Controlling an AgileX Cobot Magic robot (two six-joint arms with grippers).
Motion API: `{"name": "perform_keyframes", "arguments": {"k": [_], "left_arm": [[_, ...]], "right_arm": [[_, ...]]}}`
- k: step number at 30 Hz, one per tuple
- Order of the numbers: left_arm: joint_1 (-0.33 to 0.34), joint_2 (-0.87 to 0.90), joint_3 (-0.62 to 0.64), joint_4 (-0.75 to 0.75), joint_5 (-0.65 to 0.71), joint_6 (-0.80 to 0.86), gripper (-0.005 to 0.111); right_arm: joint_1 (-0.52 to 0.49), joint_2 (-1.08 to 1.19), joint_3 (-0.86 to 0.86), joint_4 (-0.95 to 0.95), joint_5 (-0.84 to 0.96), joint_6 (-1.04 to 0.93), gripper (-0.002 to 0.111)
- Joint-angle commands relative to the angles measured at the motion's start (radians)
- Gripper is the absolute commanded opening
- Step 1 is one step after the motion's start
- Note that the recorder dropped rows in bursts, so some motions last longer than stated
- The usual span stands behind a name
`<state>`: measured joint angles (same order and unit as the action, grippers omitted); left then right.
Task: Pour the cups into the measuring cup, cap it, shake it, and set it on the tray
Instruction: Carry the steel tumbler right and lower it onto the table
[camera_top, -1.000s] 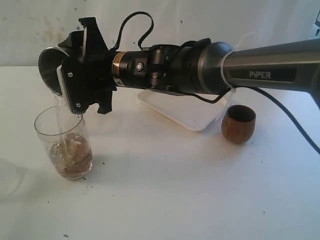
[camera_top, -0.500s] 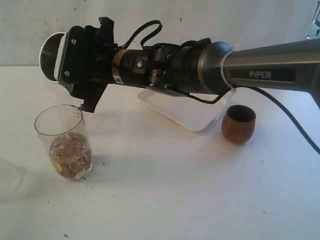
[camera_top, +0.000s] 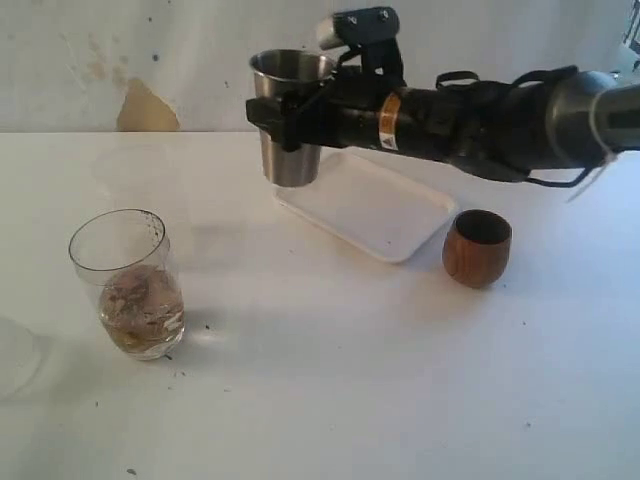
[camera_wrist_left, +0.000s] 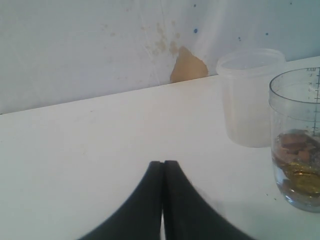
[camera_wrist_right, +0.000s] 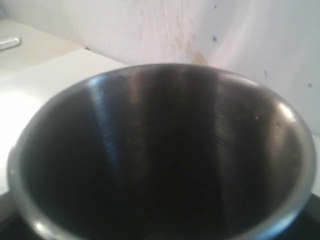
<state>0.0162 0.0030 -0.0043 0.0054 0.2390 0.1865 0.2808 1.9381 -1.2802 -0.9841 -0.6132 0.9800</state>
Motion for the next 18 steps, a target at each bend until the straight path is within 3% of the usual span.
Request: {"name": "perform_keyframes", "arguments": {"k": [1,6,14,18], "left_arm": [[-0.006,-0.003,0.004,0.0,-0.006,-0.002,0.001],[-0.006,-0.003,0.004,0.0,-0.006,-0.002,0.001],[-0.006,-0.003,0.004,0.0,-0.006,-0.002,0.001],[-0.006,-0.003,0.004,0.0,-0.006,-0.002,0.001]], "right_arm": [[-0.083,-0.079,0.132,-0.126,-0.088,0.044,0.0],[-0.146,-0.145,0.306,-0.145,-0.163,-0.02,0.0],[-0.245,-0.18,0.619,0.005,-0.484,-0.415,0.0],[-0.245,-0.18,0.731,0.115,-0.494,-0.598,0.0]]}}
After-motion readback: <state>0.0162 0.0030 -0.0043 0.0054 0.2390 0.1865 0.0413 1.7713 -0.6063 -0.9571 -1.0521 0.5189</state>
